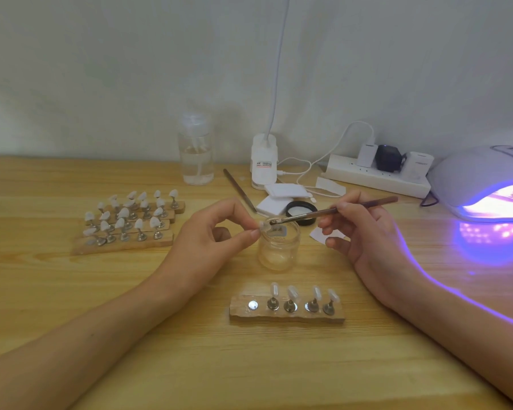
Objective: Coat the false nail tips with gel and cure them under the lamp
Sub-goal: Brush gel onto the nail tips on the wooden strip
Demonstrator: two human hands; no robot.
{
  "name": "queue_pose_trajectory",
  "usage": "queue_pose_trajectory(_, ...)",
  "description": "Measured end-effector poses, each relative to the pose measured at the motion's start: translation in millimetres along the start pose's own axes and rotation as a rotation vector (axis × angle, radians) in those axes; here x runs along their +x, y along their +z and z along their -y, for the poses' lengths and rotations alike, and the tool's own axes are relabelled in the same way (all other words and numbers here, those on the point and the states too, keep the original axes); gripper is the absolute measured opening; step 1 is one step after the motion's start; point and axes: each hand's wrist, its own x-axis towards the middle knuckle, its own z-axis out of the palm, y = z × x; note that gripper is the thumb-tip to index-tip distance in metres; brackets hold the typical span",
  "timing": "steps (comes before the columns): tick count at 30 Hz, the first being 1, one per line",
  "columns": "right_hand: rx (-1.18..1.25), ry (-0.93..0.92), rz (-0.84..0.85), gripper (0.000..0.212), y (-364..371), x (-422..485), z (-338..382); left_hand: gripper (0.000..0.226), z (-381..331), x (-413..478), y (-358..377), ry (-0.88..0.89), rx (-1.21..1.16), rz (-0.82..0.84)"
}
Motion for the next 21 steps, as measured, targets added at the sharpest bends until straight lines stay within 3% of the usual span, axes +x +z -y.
queue_pose_trajectory(5,-0.002,-0.024,0.094,0.01,1.1,-1.3,0.3,0.014,-0.4,0.3,0.0,-0.001,-0.006,-0.001)
queue_pose_trajectory(9,0.007,0.012,0.004,0.017,-1.2,1.1,-1.8,0.013,-0.7,0.2,0.5,0.0,0.001,-0.004)
queue_pose_trajectory(14,-0.002,-0.032,0.099,0.012,0.7,-0.9,0.2,0.015,-0.2,-0.2,-0.1,-0.017,0.005,-0.005)
queue_pose_trajectory(21,0.02,-0.009,0.035,0.011,-0.9,0.0,-0.7,0.013,-0.6,0.0,0.1,-0.029,0.006,-0.009)
